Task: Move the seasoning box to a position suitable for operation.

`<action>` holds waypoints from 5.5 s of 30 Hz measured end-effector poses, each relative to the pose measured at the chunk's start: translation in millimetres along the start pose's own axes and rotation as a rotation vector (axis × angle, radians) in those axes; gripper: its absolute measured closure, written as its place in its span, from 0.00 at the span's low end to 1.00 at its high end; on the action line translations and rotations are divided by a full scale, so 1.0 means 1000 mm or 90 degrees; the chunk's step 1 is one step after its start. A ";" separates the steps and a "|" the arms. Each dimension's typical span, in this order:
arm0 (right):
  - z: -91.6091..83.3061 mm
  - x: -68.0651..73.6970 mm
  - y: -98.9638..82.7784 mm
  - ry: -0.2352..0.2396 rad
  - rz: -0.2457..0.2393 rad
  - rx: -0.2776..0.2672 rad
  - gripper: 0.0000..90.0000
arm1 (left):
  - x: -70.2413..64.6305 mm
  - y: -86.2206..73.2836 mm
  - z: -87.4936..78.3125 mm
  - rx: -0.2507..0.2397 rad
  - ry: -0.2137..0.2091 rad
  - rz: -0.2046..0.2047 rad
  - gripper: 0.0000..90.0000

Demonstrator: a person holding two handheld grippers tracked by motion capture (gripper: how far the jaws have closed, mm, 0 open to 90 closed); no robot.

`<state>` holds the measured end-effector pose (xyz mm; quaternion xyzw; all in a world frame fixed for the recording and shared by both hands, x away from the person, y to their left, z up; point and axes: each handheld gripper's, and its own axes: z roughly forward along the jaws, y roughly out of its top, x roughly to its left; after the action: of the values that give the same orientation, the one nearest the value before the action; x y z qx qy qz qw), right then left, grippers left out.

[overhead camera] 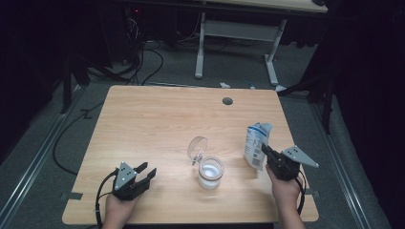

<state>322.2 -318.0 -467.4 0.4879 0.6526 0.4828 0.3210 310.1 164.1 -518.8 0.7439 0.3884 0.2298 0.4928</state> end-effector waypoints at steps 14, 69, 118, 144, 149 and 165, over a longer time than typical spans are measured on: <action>0.001 -0.013 -0.012 -0.001 -0.005 -0.048 1.00 | -0.007 -0.003 -0.003 -0.011 0.001 0.007 0.61; 0.003 -0.007 -0.026 -0.013 -0.006 -0.026 0.67 | -0.009 -0.005 -0.004 -0.012 -0.026 0.023 0.58; -0.042 0.022 -0.044 -0.025 -0.051 0.020 0.62 | -0.017 0.008 0.028 0.014 -0.020 0.021 0.55; 0.011 0.072 -0.048 0.070 -0.096 0.085 0.70 | -0.013 0.008 0.013 0.003 -0.018 -0.036 0.61; 0.010 0.080 -0.049 0.095 -0.106 0.088 0.76 | -0.022 0.014 0.018 -0.004 -0.023 -0.032 0.69; 0.006 0.103 -0.053 0.135 -0.146 0.100 1.00 | -0.047 0.046 0.057 0.002 -0.079 -0.061 1.00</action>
<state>277.0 -222.0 -514.2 0.3801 0.7698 0.4396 0.2639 339.2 84.8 -498.1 0.7378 0.3929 0.1588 0.5255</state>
